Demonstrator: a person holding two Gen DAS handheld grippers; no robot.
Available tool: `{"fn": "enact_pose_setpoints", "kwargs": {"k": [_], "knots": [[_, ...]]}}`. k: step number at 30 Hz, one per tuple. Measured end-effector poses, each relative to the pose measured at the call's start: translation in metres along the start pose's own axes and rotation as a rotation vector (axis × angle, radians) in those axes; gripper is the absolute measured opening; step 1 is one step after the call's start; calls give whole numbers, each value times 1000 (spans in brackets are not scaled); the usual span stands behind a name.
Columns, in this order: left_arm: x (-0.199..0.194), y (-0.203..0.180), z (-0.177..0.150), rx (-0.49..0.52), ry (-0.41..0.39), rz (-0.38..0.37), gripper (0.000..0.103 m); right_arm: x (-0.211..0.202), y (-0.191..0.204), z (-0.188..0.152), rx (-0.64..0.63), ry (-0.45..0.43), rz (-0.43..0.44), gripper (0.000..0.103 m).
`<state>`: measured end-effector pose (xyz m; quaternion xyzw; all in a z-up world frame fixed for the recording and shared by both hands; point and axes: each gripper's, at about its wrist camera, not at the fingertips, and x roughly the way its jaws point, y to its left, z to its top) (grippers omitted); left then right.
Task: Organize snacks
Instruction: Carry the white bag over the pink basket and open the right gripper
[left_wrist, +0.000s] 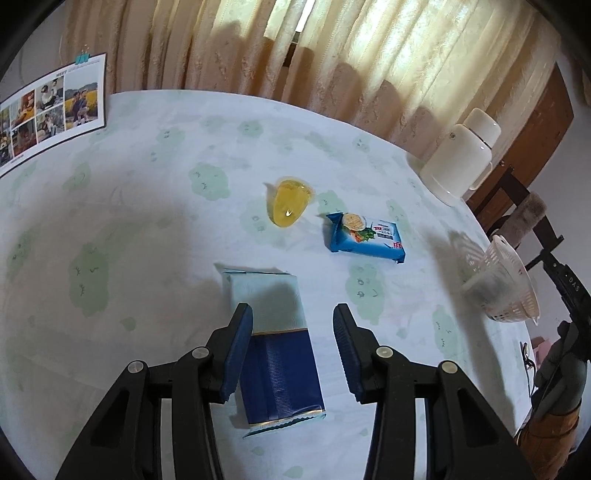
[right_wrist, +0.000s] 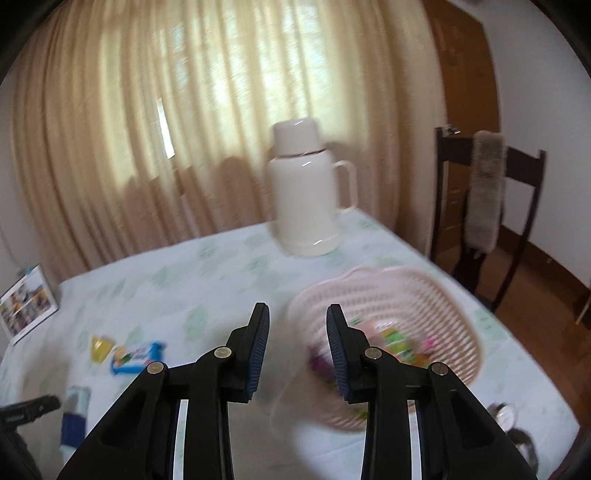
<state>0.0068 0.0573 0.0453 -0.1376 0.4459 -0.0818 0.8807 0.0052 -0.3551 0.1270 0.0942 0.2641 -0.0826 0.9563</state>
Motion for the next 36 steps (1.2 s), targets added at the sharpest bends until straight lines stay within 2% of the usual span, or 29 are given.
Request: {"fn": "enact_pose_setpoints", "kwargs": {"k": [2, 5, 8, 11, 13, 15, 18, 20, 23, 27, 31, 34, 36], "knots": [[3, 2, -1, -16, 12, 13, 43, 6, -10, 2, 2, -7, -38, 34], [12, 8, -3, -44, 40, 41, 49, 16, -23, -2, 35, 13, -59, 34], [19, 10, -7, -53, 65, 69, 51, 15, -28, -13, 66, 32, 6, 34], [25, 9, -9, -54, 78, 88, 58, 3, -21, -24, 64, 40, 101, 34], [27, 8, -11, -54, 81, 97, 59, -9, -13, -33, 59, 52, 155, 38], [29, 5, -12, -40, 75, 113, 61, -24, -4, -46, 44, 54, 217, 51], [31, 1, -13, -23, 66, 135, 64, -34, 14, -65, -29, 78, 251, 63], [32, -1, -13, -15, 63, 141, 66, -29, 28, -81, -84, 137, 267, 69], [32, -1, -14, 0, 59, 146, 67, -7, 38, -97, -126, 237, 234, 70], [33, -2, -14, 3, 55, 151, 69, 24, 37, -104, -98, 339, 177, 70], [36, -4, -14, 17, 51, 164, 72, 42, 34, -105, -85, 385, 175, 70], [39, -8, -15, 41, 45, 192, 73, 47, 40, -105, -115, 387, 151, 71], [42, -12, -15, 72, 43, 223, 67, 51, 46, -103, -134, 390, 145, 72]]}}
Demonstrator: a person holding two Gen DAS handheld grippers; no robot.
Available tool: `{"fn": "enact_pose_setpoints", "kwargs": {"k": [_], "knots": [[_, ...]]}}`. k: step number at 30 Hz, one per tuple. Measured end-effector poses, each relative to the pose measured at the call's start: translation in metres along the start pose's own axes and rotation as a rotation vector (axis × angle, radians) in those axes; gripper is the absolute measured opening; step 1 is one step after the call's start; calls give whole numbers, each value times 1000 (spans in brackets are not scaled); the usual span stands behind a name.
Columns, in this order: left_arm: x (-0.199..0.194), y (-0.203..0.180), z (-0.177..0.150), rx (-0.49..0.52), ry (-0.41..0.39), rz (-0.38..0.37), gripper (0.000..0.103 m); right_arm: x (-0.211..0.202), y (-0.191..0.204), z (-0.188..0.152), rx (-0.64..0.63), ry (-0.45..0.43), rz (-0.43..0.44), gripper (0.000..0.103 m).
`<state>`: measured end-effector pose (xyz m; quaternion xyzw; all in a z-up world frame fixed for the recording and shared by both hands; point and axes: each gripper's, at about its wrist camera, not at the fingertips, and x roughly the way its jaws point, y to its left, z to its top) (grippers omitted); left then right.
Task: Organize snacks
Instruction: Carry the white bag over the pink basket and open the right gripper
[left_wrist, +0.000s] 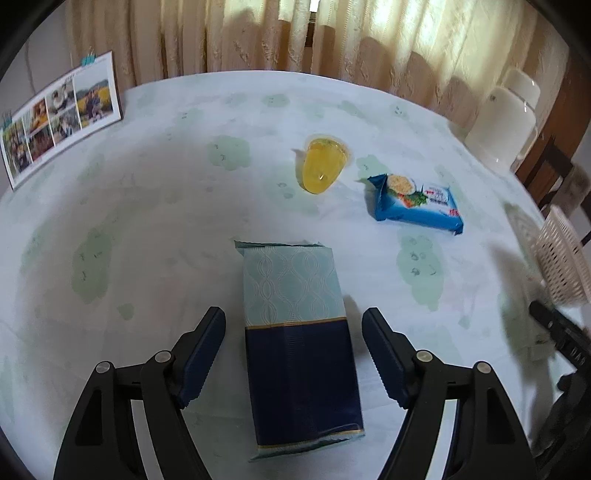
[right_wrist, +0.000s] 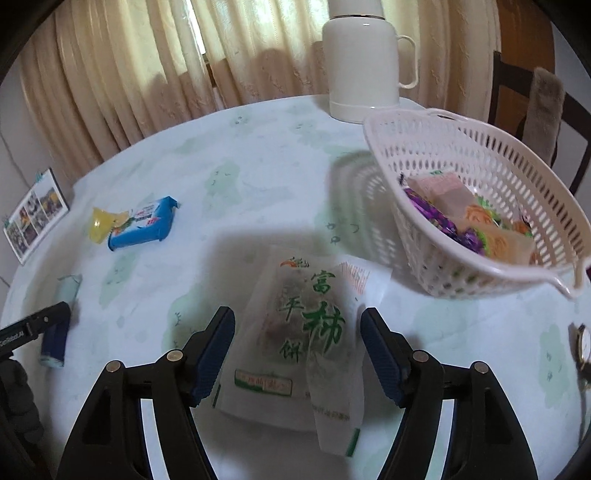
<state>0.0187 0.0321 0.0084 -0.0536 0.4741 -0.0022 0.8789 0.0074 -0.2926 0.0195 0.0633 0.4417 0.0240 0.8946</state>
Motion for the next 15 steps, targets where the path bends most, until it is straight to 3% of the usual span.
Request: {"fn": "enact_pose_setpoints", "kwargs": {"k": [3, 6, 9, 15], "knots": [[0, -5, -2, 37, -17, 55, 50, 5, 6, 4, -32, 11, -18, 72], [-1, 0, -1, 19, -22, 37, 49, 7, 11, 5, -67, 15, -25, 69], [-3, 3, 0, 4, -31, 24, 48, 5, 16, 3, -99, -1, -31, 52], [-10, 3, -1, 4, -55, -18, 48, -7, 17, 2, -94, -48, 16, 45]]}}
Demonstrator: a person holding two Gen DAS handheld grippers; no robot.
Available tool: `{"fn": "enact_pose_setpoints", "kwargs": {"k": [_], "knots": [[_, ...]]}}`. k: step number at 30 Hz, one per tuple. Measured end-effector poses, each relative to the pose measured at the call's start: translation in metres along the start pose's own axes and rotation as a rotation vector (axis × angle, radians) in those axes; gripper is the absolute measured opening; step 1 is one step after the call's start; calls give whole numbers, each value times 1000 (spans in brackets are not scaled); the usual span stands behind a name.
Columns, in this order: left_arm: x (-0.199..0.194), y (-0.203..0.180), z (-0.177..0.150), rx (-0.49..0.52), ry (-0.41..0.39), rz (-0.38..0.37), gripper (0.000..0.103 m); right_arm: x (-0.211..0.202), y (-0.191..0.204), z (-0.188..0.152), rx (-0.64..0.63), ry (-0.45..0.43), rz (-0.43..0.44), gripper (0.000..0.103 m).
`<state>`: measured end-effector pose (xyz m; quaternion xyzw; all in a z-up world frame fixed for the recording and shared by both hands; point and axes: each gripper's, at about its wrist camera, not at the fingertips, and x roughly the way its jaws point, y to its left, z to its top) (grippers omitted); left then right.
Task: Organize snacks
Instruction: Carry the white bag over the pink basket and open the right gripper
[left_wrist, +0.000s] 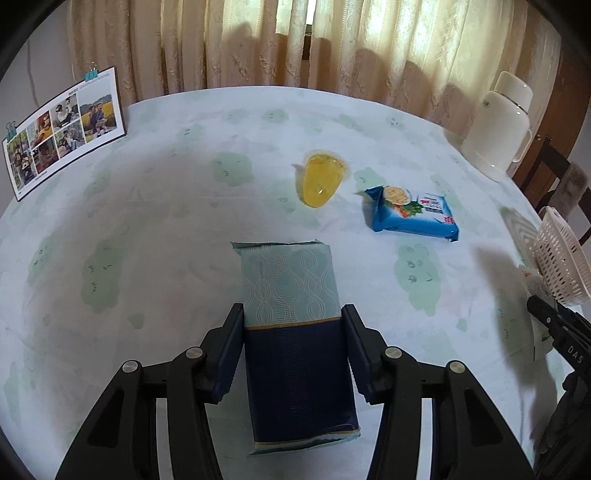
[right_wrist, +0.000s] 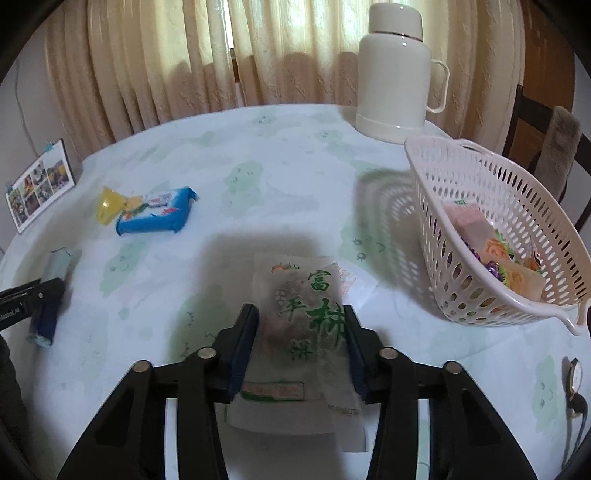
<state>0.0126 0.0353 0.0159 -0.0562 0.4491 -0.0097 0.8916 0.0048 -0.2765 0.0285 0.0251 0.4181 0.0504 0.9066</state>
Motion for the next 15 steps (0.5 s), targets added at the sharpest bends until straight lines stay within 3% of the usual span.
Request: {"fn": "enact_pose_setpoints", "kwargs": {"k": [8, 15], "knots": [[-3, -1, 1, 0, -15, -23, 48, -35, 11, 12, -10, -118, 30, 44], [-10, -11, 1, 22, -27, -40, 48, -66, -10, 29, 48, -224, -11, 44]]}}
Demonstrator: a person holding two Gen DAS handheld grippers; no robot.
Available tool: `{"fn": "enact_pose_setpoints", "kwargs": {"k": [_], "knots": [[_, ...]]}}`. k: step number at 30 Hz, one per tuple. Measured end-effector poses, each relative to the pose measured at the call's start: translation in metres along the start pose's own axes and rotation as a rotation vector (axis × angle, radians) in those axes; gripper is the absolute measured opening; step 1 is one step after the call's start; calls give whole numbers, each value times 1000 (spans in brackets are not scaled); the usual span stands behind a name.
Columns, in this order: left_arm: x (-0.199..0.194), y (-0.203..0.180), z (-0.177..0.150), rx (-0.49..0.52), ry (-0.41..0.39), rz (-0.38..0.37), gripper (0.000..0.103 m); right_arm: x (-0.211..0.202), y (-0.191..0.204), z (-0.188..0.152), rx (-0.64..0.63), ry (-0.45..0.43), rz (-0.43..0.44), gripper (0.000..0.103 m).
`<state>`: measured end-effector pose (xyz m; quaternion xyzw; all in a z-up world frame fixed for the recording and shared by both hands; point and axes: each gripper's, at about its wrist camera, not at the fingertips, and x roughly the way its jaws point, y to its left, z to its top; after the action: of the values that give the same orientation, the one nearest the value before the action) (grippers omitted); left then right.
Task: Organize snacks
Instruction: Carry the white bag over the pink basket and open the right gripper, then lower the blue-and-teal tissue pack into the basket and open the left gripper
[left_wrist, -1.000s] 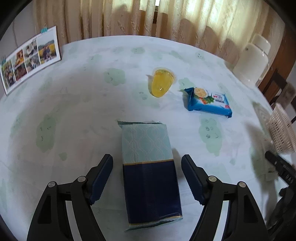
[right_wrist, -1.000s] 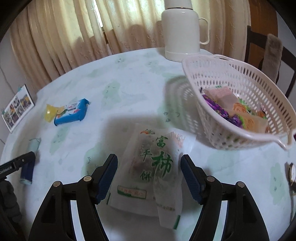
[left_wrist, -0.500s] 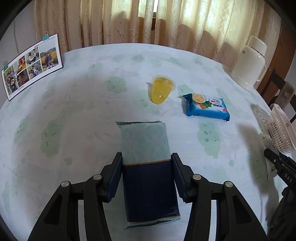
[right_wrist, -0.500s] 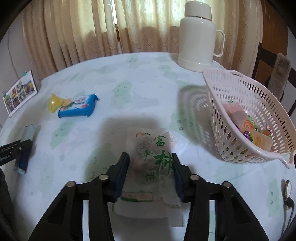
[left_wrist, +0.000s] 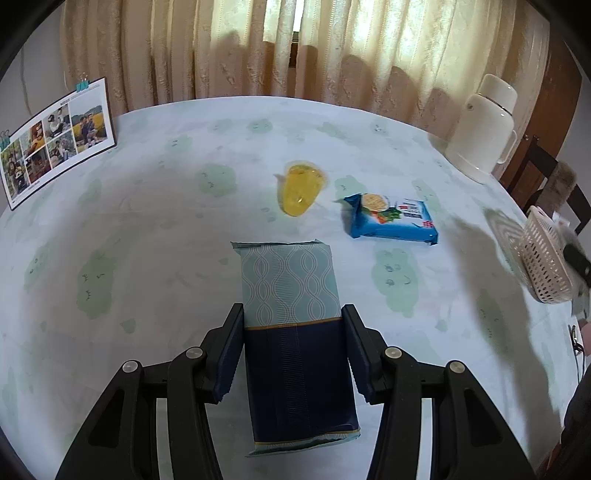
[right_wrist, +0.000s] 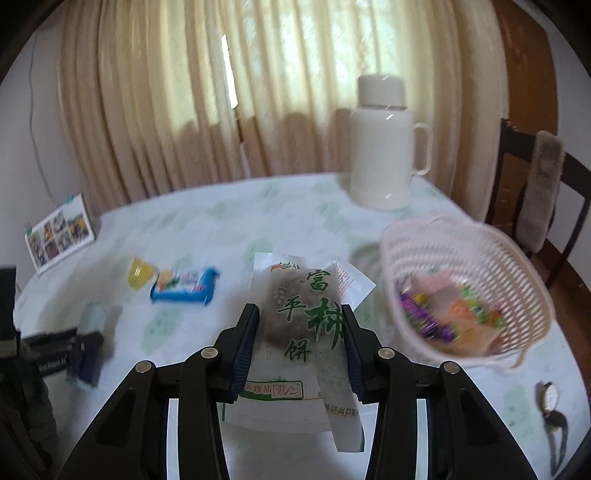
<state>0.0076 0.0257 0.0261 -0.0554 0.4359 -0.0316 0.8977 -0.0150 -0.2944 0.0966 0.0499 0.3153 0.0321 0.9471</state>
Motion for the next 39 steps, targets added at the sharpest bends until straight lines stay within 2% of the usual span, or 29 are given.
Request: {"fn": "enact_pose_setpoints", "kwargs": {"k": [13, 16, 18, 23, 27, 33, 39], "knots": [[-15, -31, 9, 48, -13, -55, 48, -7, -85, 21, 165, -82, -155, 45], [-17, -38, 11, 64, -14, -57, 48, 3, -104, 22, 201, -83, -172, 47], [-18, -45, 13, 75, -13, -58, 48, 6, -115, 20, 224, -89, -179, 56], [-17, -61, 17, 102, -6, -61, 48, 7, -130, 11, 259, -107, -201, 58], [-14, -83, 23, 138, 2, -77, 48, 4, -138, 1, 275, -136, -245, 58], [-14, -127, 37, 208, 1, -132, 48, -9, -150, -12, 308, -234, -341, 58], [-14, -180, 52, 274, -10, -205, 48, -14, -155, -17, 344, -258, -336, 58]]}}
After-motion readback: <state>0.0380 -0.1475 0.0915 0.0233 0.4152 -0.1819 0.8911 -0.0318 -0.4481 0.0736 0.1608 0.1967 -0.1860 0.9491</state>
